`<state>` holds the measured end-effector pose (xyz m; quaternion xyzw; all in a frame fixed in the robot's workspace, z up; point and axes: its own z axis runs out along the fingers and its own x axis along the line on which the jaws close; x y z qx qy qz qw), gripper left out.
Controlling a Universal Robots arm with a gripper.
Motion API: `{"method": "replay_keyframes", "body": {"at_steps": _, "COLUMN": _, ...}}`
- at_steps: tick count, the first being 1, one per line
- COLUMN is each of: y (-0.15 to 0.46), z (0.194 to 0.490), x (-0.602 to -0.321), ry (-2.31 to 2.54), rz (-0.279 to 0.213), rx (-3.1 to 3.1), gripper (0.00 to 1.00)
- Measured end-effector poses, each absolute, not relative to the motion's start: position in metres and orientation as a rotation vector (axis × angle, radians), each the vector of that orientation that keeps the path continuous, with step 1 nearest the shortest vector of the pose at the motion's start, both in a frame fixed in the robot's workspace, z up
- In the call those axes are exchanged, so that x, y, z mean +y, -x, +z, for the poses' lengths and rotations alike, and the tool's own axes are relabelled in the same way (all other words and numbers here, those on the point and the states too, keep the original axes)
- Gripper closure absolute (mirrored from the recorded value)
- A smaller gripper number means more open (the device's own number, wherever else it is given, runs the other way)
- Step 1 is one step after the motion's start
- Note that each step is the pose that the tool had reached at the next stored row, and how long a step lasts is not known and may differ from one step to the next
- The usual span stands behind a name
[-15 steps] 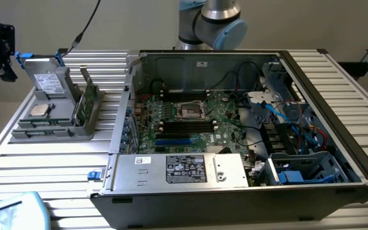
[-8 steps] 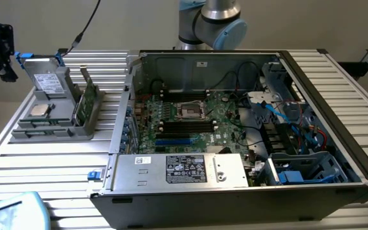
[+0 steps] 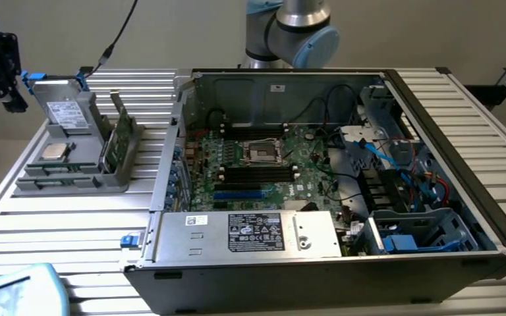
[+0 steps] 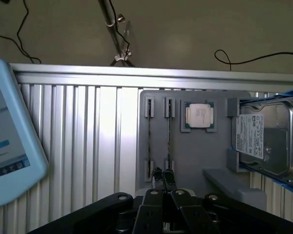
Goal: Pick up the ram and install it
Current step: 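Pick up the ram and move it above insertion slot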
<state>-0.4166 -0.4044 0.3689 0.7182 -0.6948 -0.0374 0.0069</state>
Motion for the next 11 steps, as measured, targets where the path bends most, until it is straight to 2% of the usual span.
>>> {"method": "replay_keyframes", "body": {"at_steps": 11, "y": 0.4165, "z": 0.3689, "x": -0.4024, "ry": -2.303, "rz": -0.096, "rx": -2.131, "gripper": 0.89}}
